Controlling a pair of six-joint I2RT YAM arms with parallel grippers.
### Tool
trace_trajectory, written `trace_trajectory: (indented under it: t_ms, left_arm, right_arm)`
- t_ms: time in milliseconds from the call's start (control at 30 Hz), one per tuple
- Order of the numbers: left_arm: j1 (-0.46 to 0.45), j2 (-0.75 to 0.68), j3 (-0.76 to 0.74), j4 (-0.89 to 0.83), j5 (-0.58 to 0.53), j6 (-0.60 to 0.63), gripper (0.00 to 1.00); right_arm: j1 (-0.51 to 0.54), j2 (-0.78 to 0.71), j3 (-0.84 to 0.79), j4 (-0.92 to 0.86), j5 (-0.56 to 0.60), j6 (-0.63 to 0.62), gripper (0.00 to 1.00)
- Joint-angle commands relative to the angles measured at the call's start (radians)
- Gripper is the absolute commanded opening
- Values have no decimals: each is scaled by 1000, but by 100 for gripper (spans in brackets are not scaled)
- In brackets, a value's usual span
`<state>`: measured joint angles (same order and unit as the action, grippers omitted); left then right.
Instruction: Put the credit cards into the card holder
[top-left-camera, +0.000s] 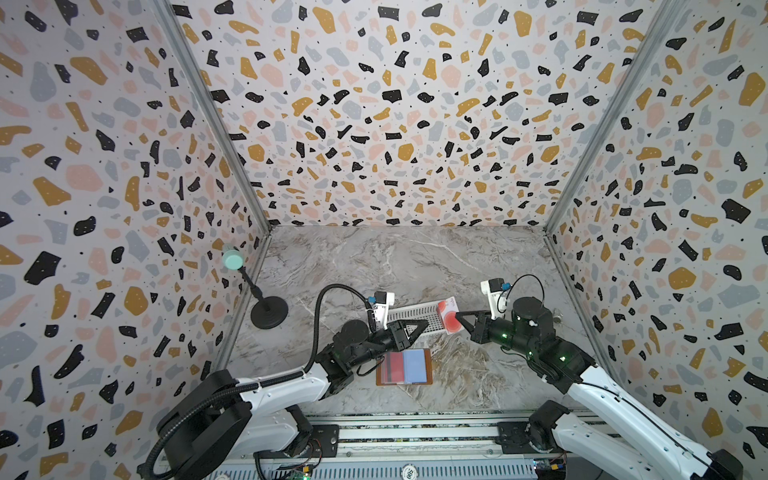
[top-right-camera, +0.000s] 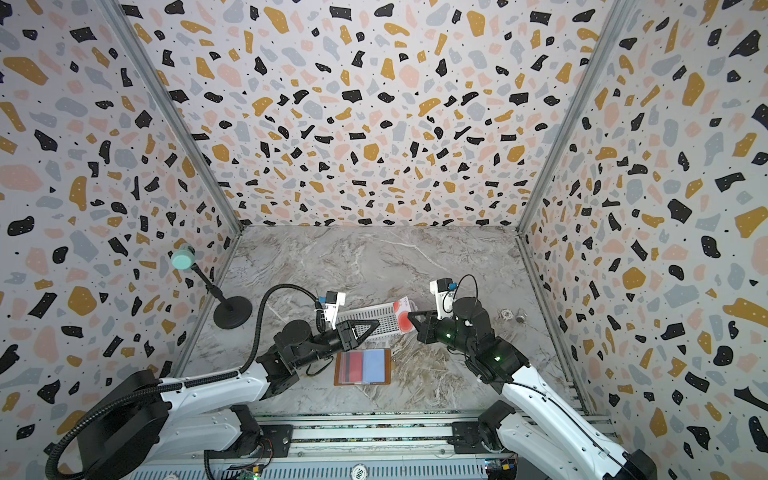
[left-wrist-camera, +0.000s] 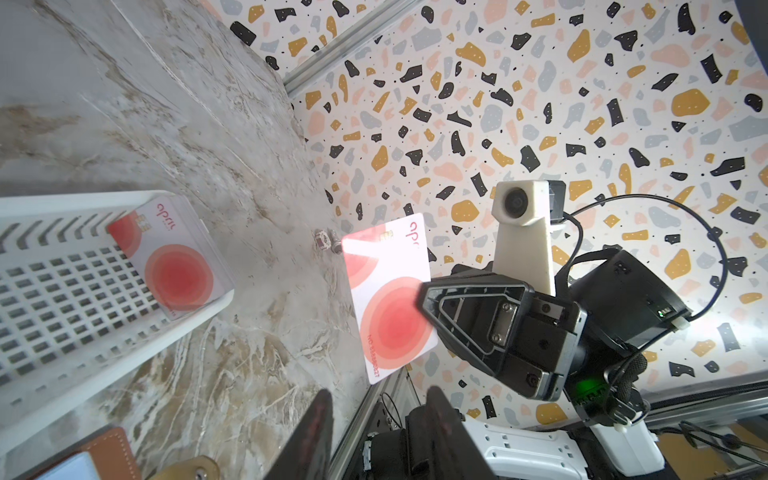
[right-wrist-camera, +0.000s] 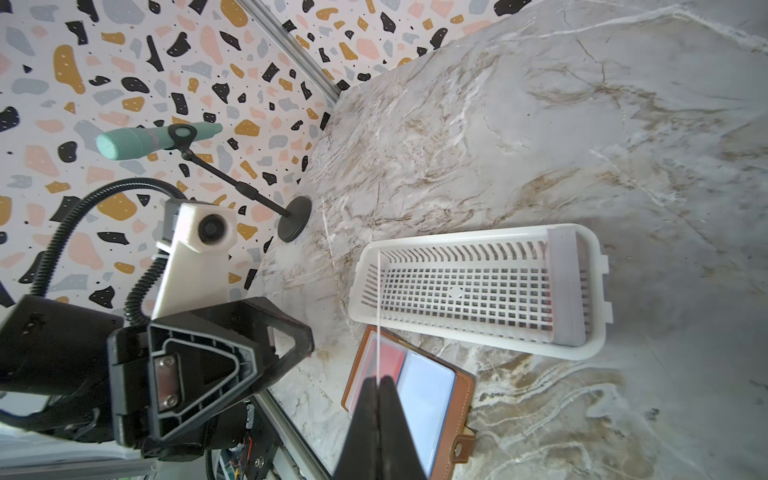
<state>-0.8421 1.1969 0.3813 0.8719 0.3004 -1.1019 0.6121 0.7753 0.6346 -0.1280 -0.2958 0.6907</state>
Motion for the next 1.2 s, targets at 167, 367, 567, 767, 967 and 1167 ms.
trace_trajectory:
  t_ms: [167,367,567,767,967,1167]
  left_arm:
    - [-15,24,-6,218,-4,-63,39]
    - [-15,36,-37,314,-12,-82,38]
    - [-3,64,-51,424,1,-140,33]
    - [12,136,-32,547,78,-195,33]
    - [13,177,-19,596,119,-216,28]
    - [13,201,-20,657,135,-252,25]
  right_arm:
    - [6,-68,-9,101,-42,89,0]
    - [7,-85,-24,187,-80,140,0]
    - [7,-73,-51,297,-151,205,0]
    - [7,-57,-87,394,-192,256,0]
    - [9,-24,-106,463,-227,289,0]
    - [11,-16,-133,496,-244,313,0]
